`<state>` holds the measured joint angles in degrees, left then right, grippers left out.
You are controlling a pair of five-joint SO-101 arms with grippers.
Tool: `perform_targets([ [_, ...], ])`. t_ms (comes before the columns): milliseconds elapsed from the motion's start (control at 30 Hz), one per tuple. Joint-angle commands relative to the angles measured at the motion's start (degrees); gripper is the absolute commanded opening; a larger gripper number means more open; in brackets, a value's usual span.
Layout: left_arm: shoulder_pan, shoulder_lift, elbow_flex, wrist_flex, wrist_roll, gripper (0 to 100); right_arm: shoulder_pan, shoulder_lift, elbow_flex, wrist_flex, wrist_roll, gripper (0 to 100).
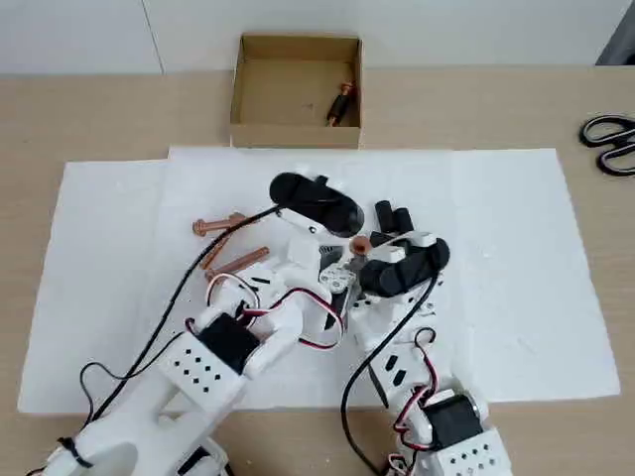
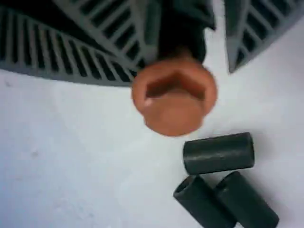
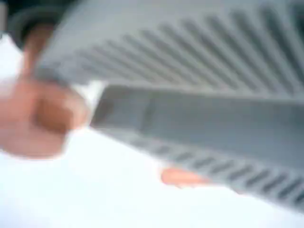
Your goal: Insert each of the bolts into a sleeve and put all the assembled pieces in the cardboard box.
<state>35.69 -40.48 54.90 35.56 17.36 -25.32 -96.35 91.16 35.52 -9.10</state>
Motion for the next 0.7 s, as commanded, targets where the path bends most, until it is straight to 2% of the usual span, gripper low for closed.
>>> perform_targets([
  [0,0.18,-0.7,-0.75,0.26,-0.62,15,-0.13,-1.1,-4.04,-1.1,0.35,0.3],
  [433,-0.18,-3.87,-1.01,0.26,-0.53,20,-0.13,-1.1,-4.04,-1.1,0.44,0.3],
  [667,-5.8,-8.35,-1.1,5.89,-0.53,20,-0.13,-1.1,-3.96,-1.1,0.44,0.3],
])
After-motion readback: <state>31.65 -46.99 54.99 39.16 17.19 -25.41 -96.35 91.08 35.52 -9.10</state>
